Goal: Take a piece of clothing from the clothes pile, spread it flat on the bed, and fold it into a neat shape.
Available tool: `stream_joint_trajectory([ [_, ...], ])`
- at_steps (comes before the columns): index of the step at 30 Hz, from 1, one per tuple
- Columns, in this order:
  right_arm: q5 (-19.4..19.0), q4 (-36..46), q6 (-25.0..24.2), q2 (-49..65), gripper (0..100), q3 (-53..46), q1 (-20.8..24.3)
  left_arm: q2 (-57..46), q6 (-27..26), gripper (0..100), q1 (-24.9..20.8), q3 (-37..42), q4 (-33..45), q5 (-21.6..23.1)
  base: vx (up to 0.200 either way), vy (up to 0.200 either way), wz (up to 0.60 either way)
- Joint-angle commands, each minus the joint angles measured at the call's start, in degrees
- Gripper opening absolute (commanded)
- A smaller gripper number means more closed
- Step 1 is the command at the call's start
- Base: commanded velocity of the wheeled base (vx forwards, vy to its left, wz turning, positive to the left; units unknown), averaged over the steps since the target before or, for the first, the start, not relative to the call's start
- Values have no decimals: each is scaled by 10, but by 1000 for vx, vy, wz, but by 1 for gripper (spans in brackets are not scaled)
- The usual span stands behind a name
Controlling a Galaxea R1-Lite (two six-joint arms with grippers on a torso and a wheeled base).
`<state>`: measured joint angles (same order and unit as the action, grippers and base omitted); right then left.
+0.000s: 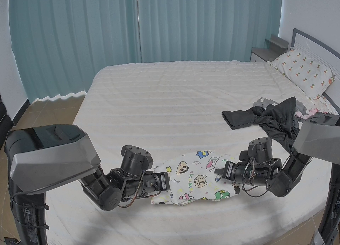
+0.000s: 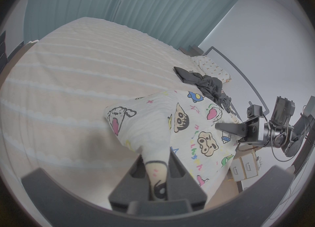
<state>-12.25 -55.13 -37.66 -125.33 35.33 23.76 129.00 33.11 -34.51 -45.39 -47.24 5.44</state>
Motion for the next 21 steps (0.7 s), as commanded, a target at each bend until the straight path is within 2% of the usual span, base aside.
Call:
stream_joint_trajectory([
  [1, 0, -1, 1, 21, 0, -17, -6, -7, 2, 0, -12, 0, 0, 0, 0, -200, 0],
  [7, 25, -1, 7, 30, 0, -33, -22, -7, 20, 0, -27, -6, 0, 0, 0, -200, 0],
  [21, 25, -1, 8, 18, 0, -40, -24, 10, 39, 0, -37, -8, -2, 1, 0, -200, 0],
])
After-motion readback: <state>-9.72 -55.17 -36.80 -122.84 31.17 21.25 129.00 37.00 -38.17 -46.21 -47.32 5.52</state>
